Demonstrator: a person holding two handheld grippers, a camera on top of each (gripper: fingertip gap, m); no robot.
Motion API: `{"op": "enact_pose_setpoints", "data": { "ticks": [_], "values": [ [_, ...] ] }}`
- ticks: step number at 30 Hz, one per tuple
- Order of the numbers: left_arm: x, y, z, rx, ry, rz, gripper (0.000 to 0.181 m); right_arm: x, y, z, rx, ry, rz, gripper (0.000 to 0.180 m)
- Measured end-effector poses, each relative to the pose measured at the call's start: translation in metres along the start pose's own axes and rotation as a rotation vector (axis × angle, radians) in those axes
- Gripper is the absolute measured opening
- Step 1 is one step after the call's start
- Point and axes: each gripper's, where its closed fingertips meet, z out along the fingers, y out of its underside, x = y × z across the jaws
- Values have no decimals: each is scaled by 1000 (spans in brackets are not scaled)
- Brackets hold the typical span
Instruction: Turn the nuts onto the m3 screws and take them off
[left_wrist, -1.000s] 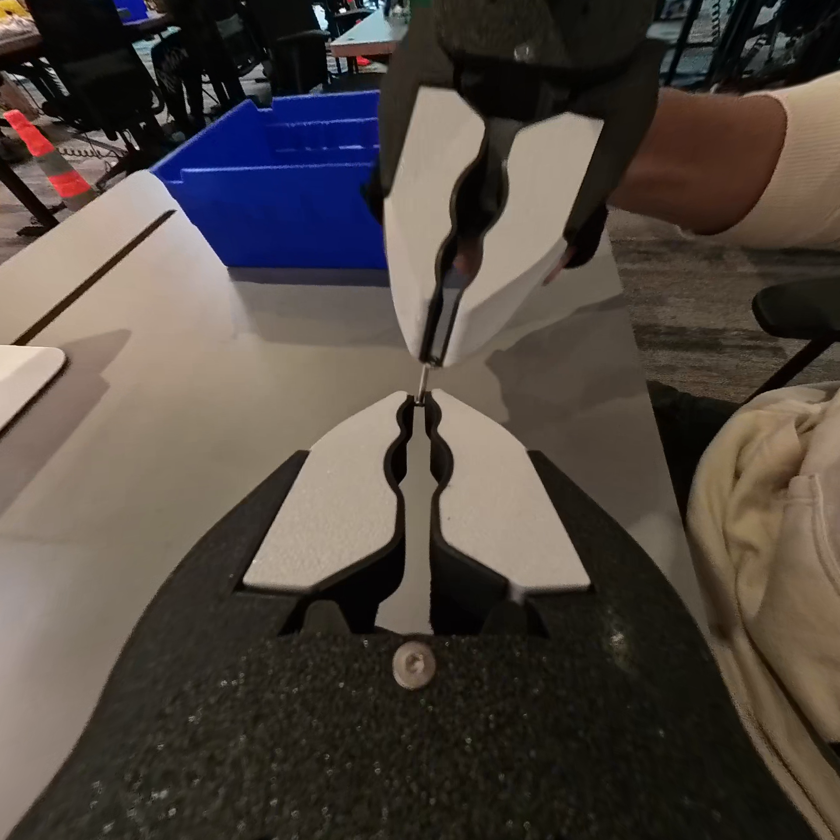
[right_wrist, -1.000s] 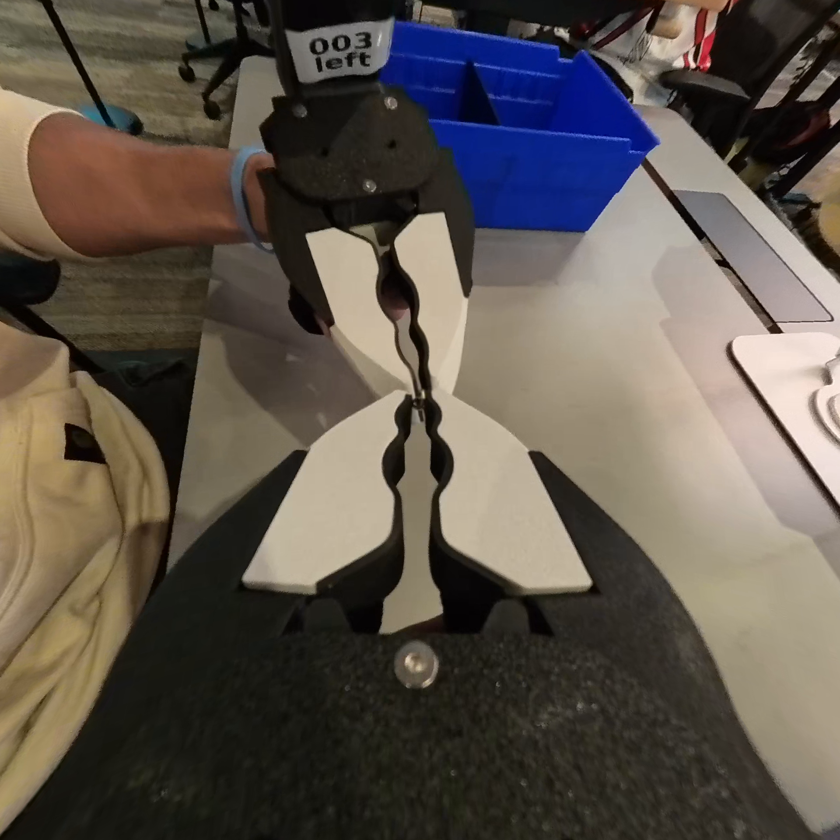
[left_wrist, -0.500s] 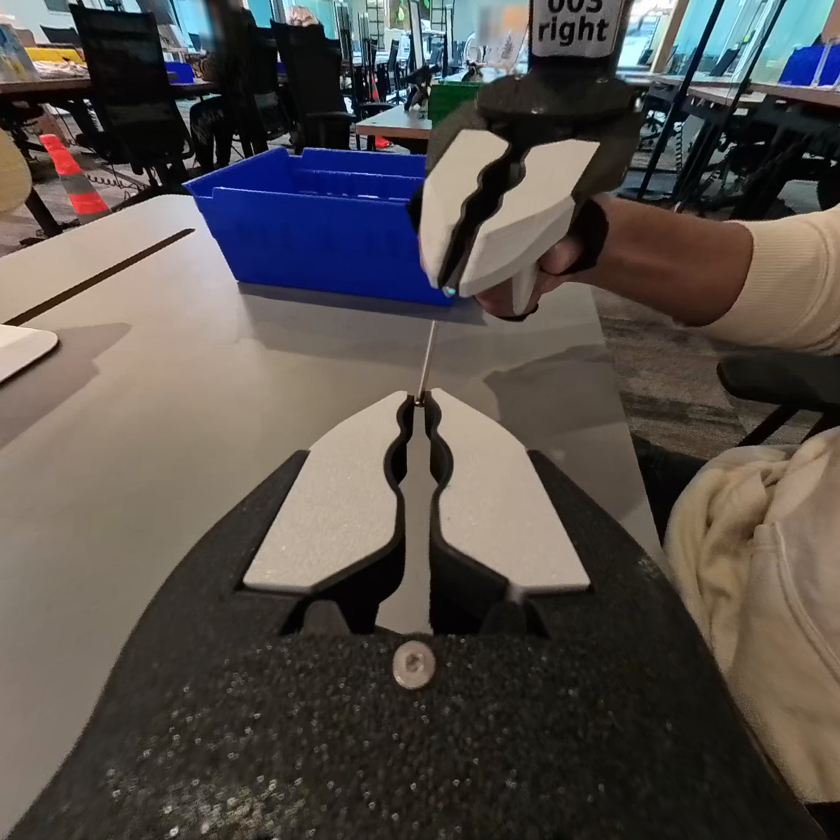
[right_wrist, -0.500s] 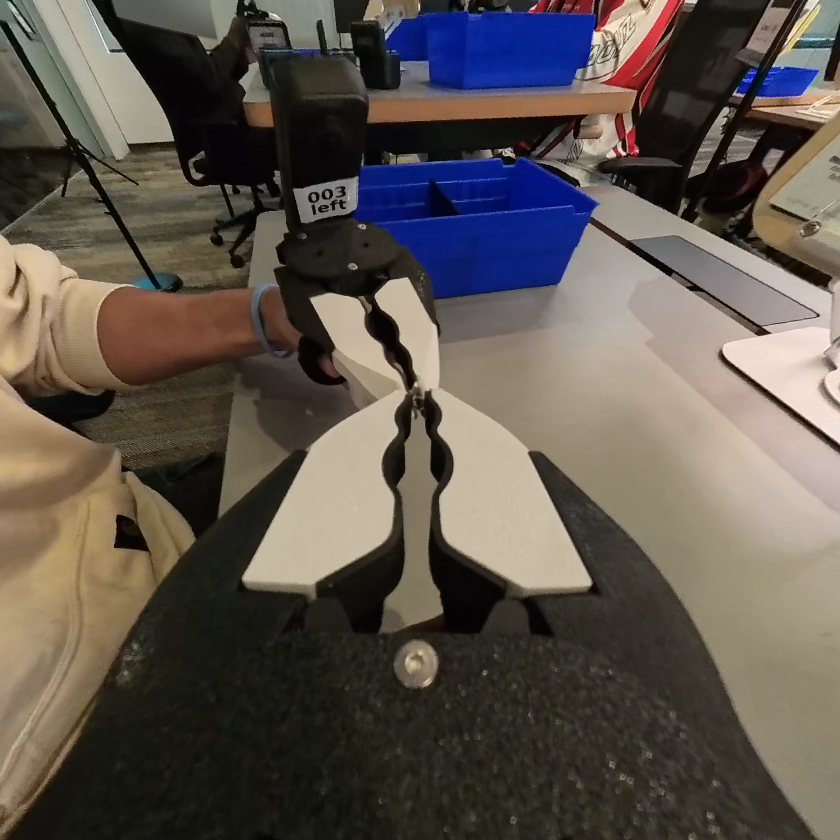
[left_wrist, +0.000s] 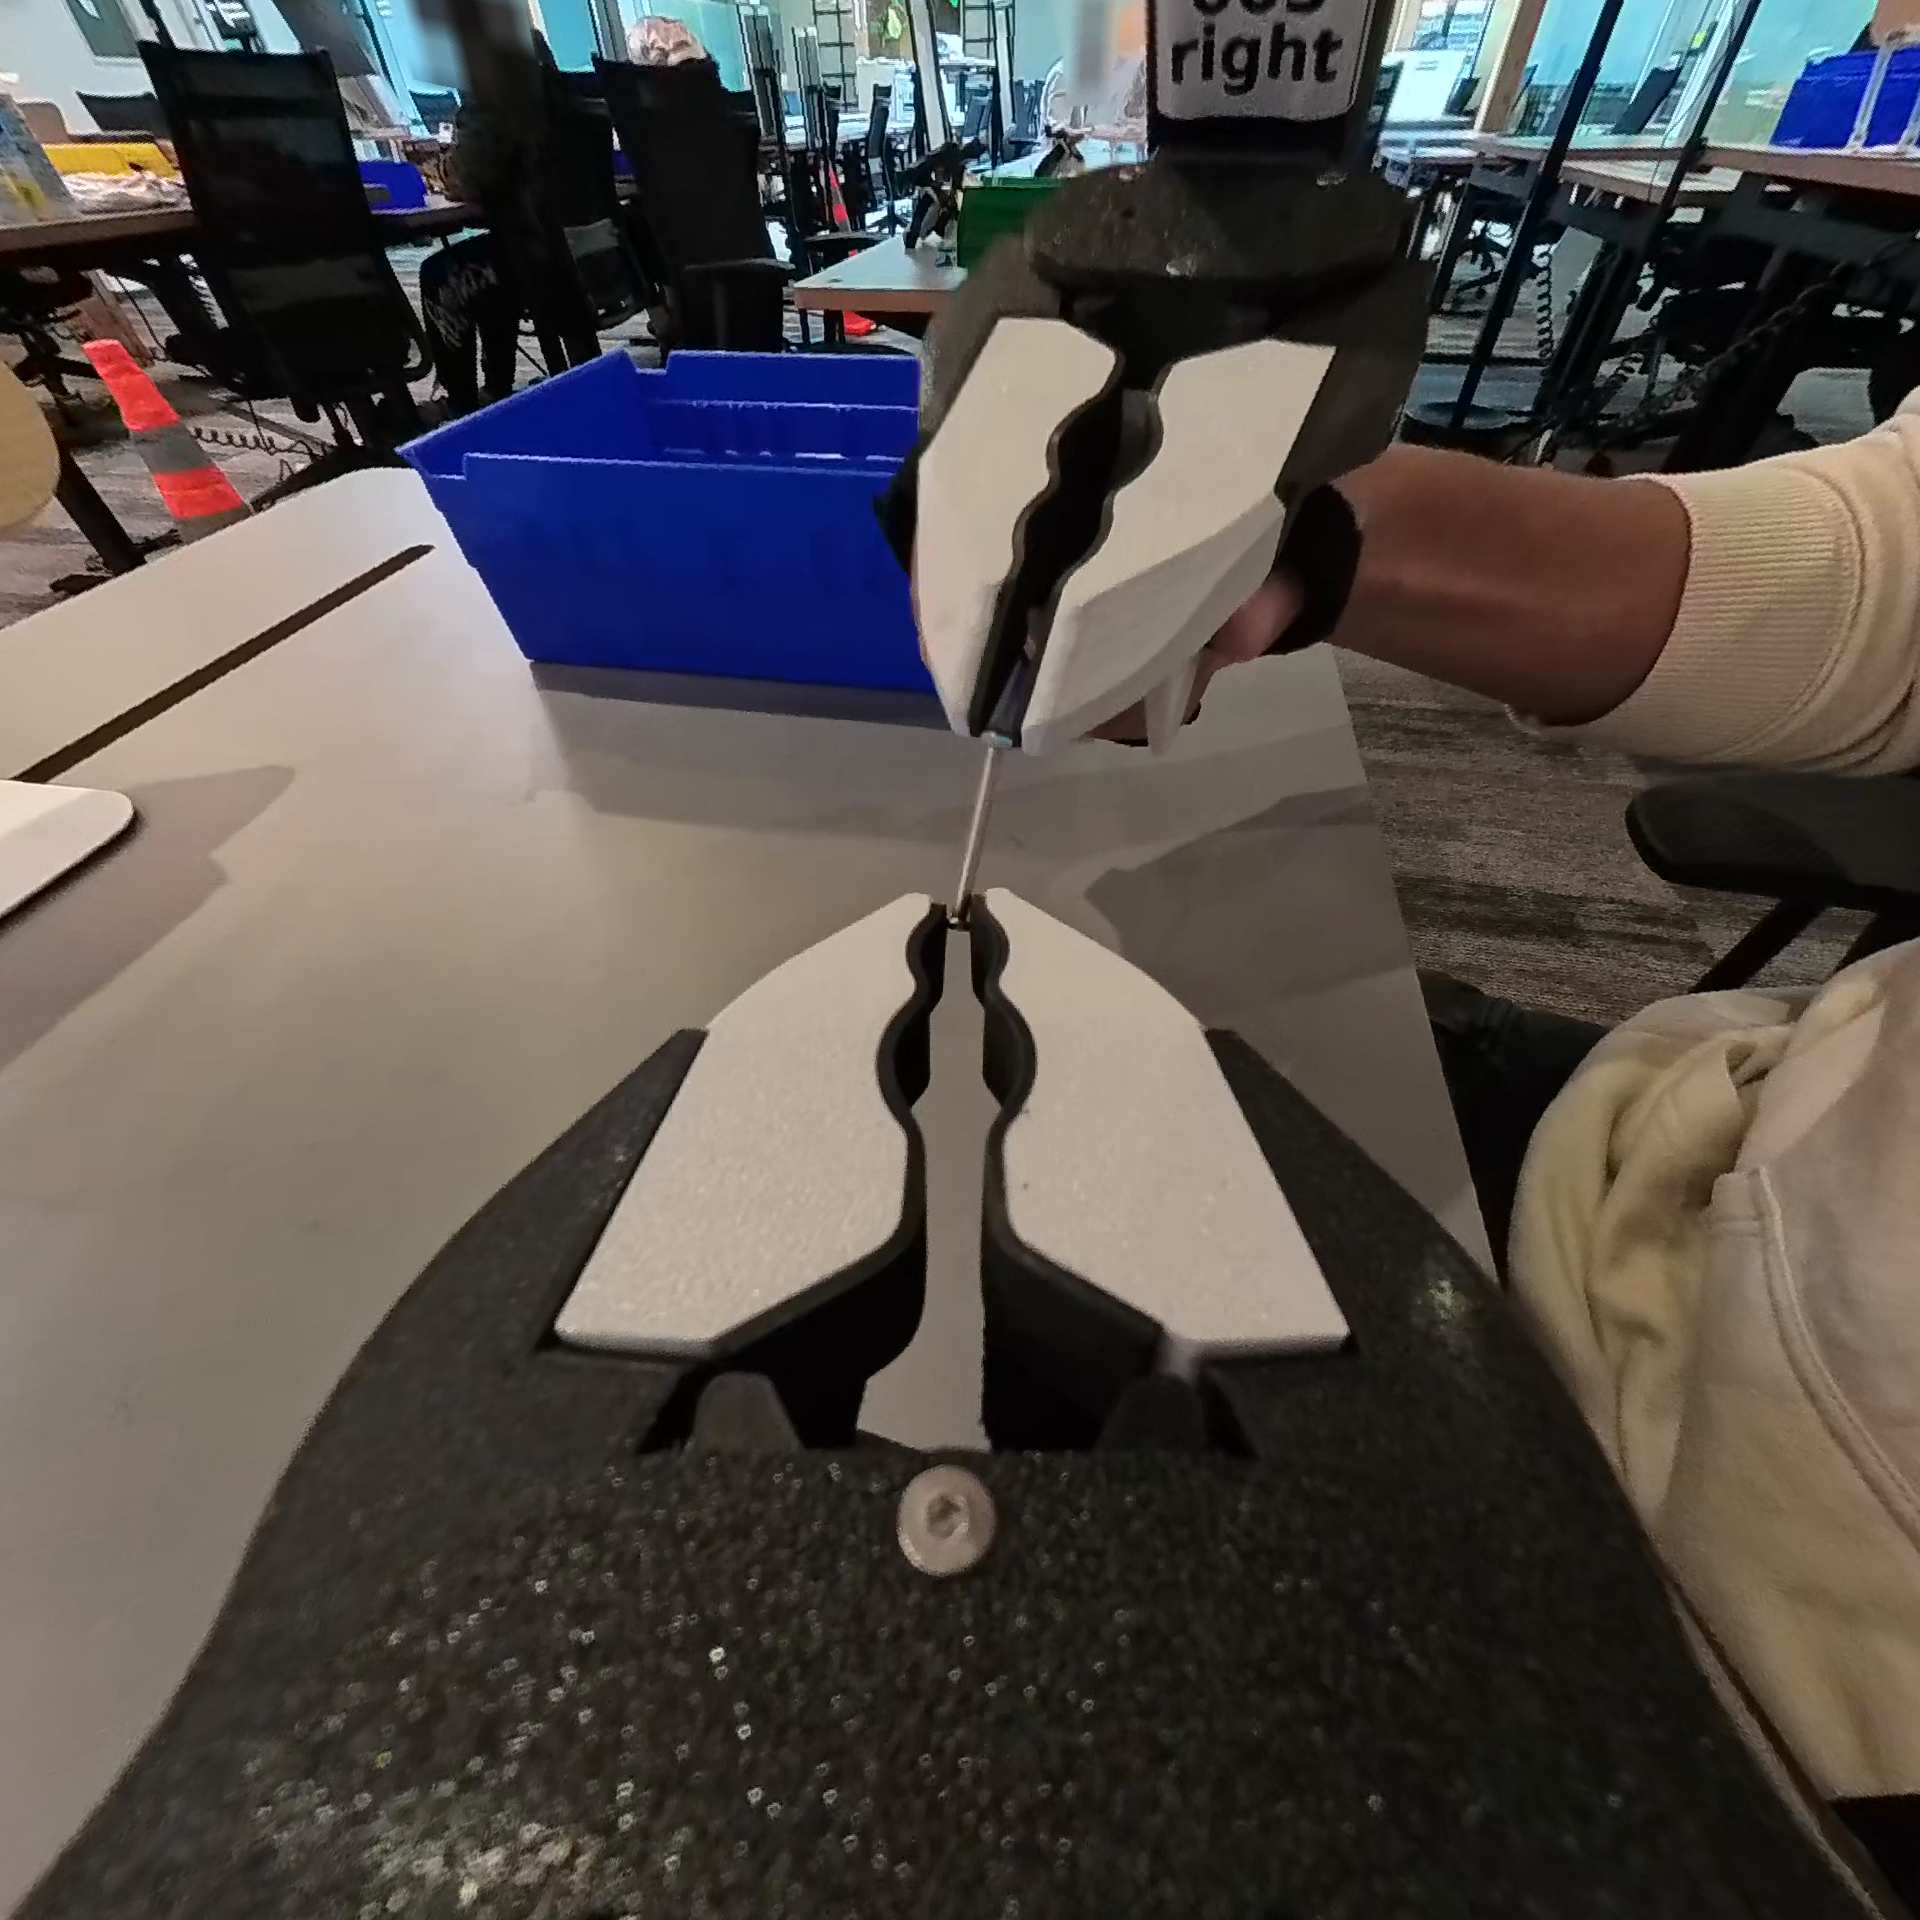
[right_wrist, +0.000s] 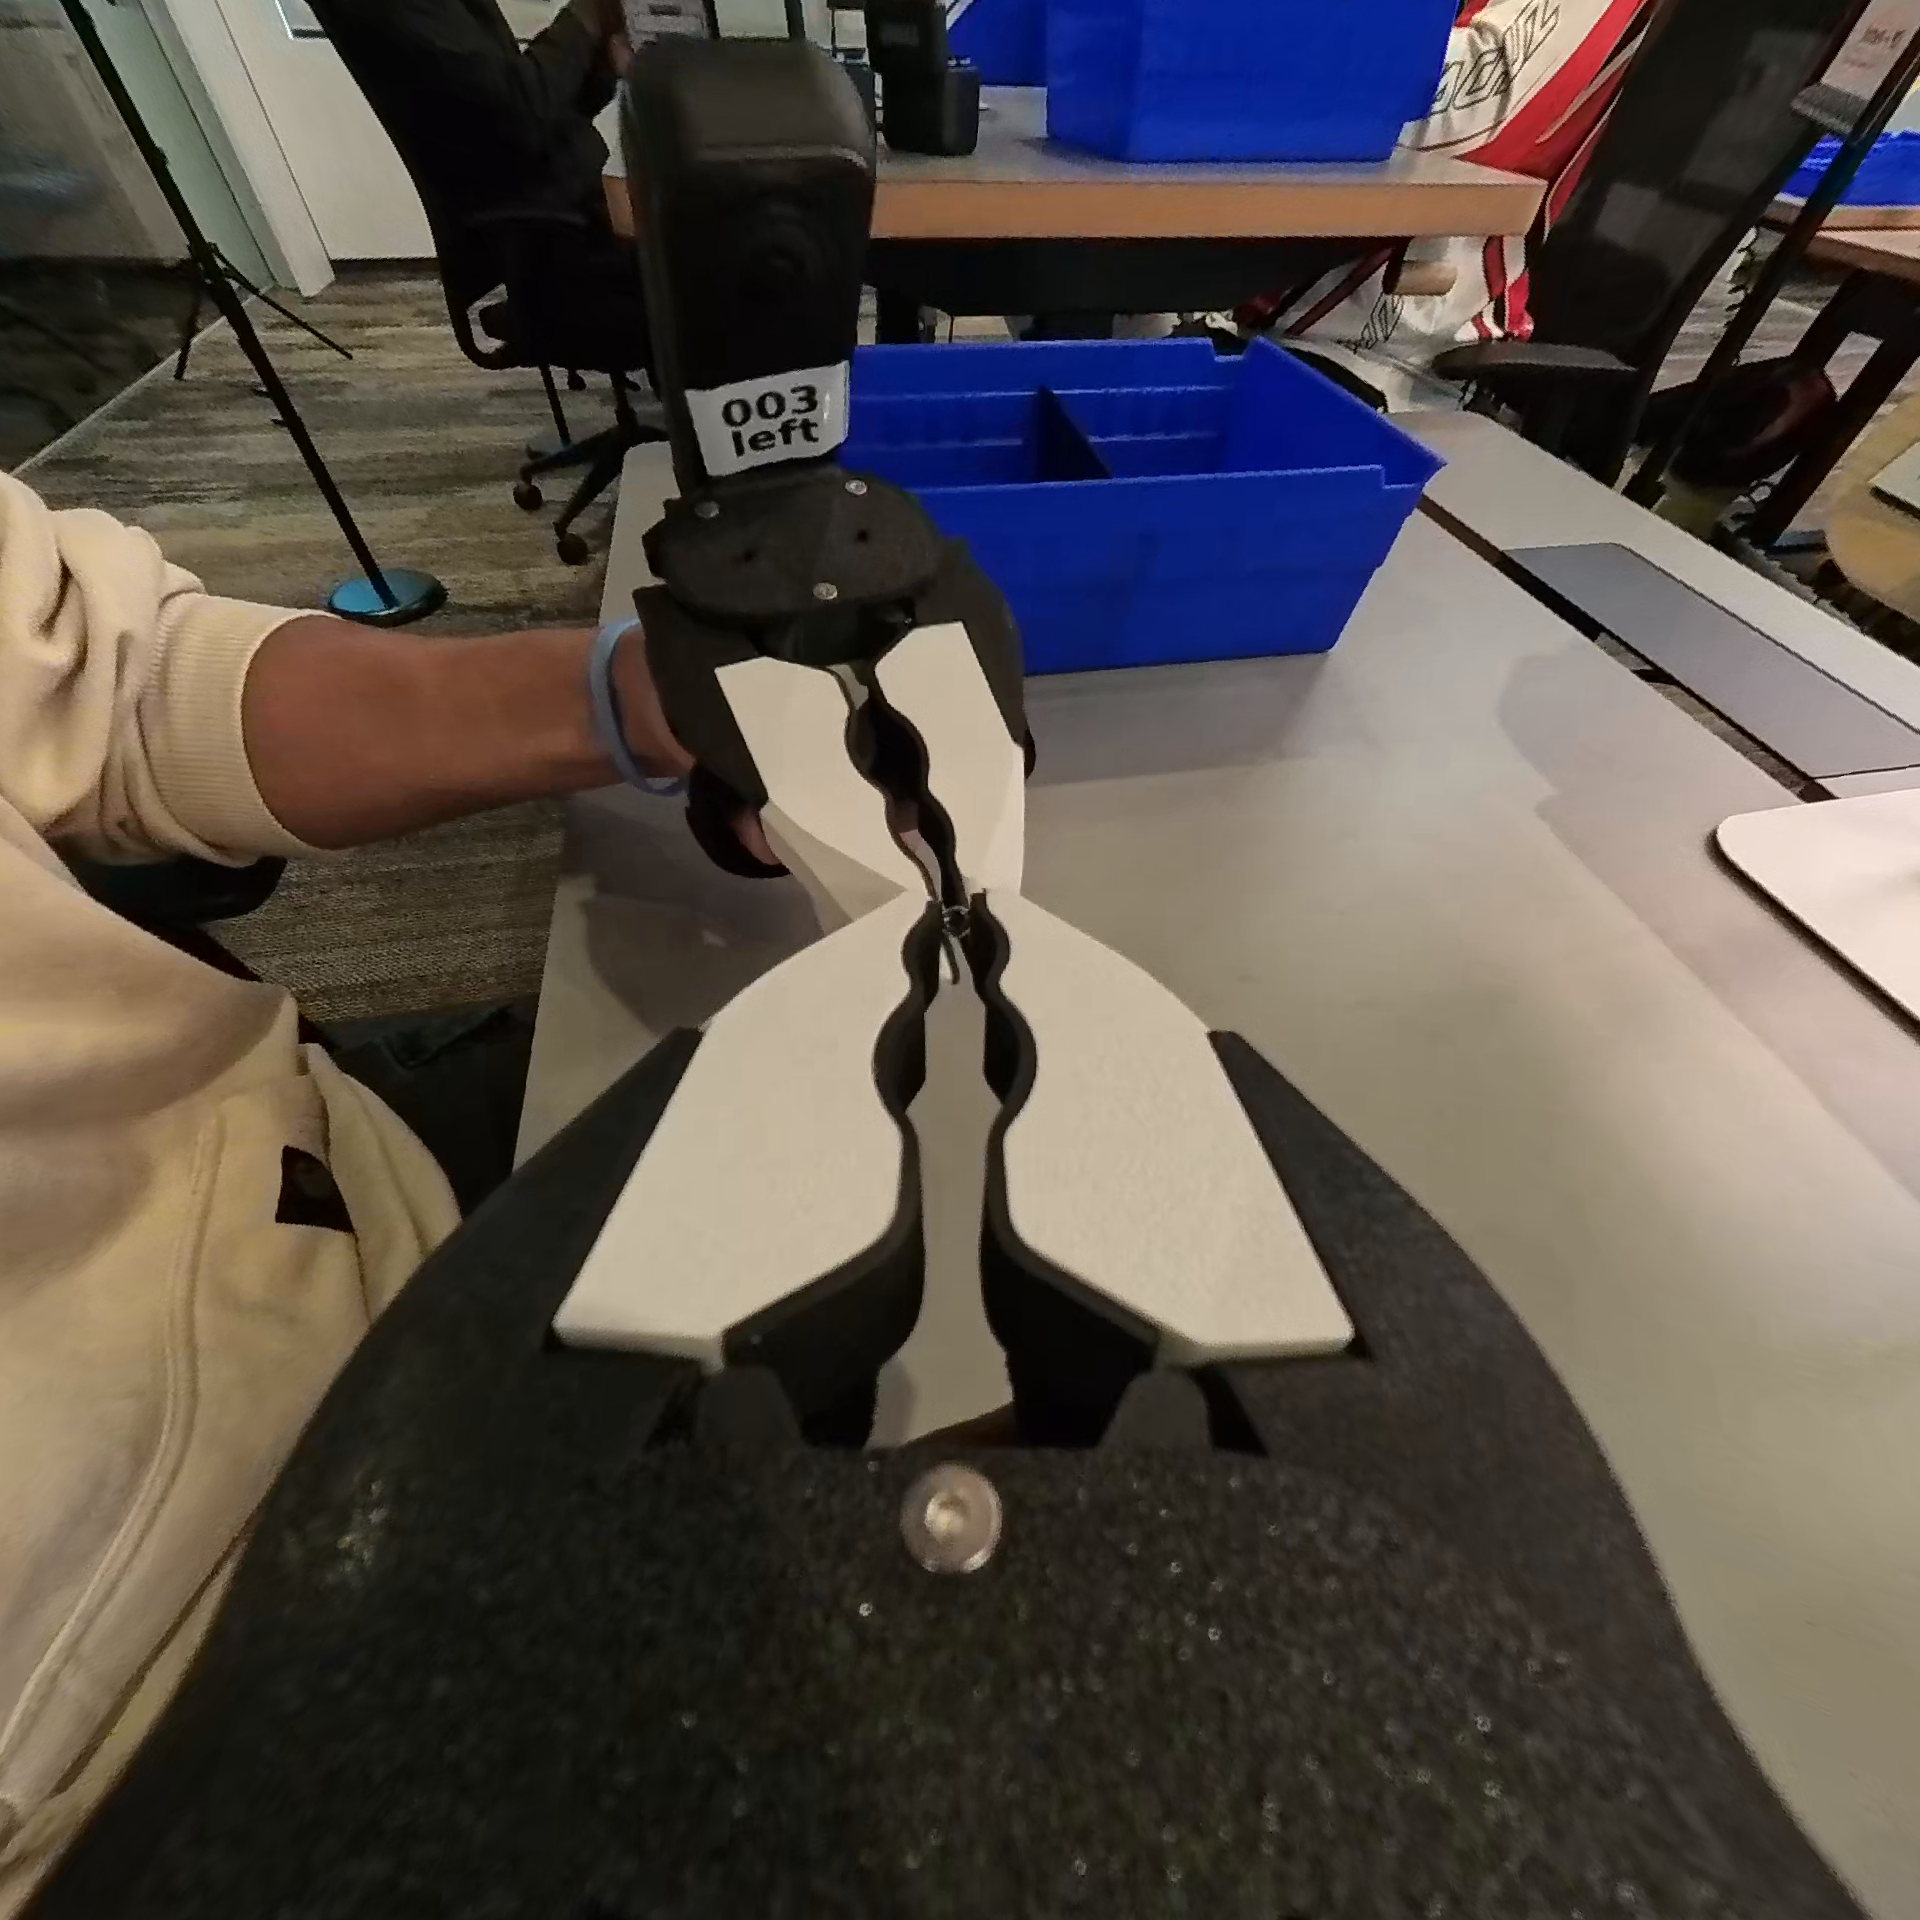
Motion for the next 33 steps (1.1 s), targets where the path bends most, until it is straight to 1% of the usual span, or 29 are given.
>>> {"op": "enact_pose_setpoints", "data": {
  "ticks": [4, 8, 17, 25, 33],
  "values": [
    [0, 0, 1, 7, -2, -7, 4, 1, 0, 0, 17, 5, 6, 5],
    [-1, -6, 0, 86, 18, -82, 4, 4, -5, -1, 100, 8, 48, 5],
    [-10, -8, 1, 167, -6, -171, 4, 14, -8, 7, 219, 3, 168, 5],
    [-12, -10, -1, 195, -8, -198, 4, 15, -10, 11, 217, 18, 142, 5],
    [-15, -7, -1, 185, -14, -215, 4, 14, -12, 9, 160, 74, 26, 5]
  ]
}}
